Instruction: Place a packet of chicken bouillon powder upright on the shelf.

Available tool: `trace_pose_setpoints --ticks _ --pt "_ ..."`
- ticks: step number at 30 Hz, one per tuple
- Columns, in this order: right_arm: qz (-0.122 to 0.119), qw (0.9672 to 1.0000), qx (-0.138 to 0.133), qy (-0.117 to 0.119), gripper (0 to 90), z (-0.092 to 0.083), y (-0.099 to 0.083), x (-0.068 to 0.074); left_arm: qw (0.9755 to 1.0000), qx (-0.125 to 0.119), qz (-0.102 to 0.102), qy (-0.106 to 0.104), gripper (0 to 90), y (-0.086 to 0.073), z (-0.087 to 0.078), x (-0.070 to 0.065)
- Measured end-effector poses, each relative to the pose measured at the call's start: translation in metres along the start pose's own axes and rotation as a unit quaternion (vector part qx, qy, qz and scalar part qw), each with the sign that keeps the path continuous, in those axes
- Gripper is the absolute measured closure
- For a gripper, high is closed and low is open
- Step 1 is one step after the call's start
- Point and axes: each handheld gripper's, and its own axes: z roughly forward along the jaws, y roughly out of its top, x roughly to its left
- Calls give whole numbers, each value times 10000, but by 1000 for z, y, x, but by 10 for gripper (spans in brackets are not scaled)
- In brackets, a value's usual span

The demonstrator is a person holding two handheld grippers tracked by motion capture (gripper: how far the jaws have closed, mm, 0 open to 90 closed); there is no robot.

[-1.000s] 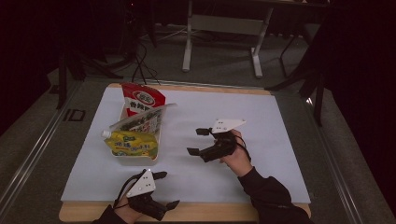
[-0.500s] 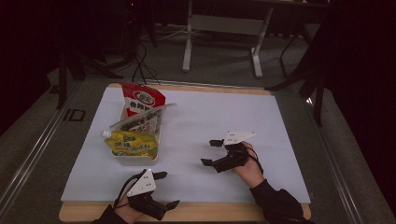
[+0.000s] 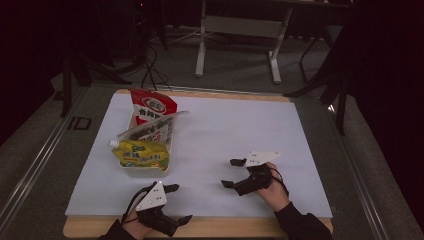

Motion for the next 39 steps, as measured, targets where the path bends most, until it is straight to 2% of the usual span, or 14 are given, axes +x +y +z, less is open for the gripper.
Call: trace_pose_setpoints --ticks 7,15,24,28,39 --pt "55 9999 25 -86 146 -9 -13 2 10000 0 17 5 19 0 0 0" --pt "228 9996 -31 -169 145 -24 -27 2 10000 2 13 3 19 0 0 0" --pt "331 9985 -112 -432 145 -36 -40 -1 10000 -17 -3 9 20 0 0 1" --pt "391 9981 -44 -473 144 -38 -46 -3 10000 -4 7 33 20 -1 0 1" --pt "307 9981 21 -527 141 -35 -51 -6 10000 46 56 39 19 -3 1 0"
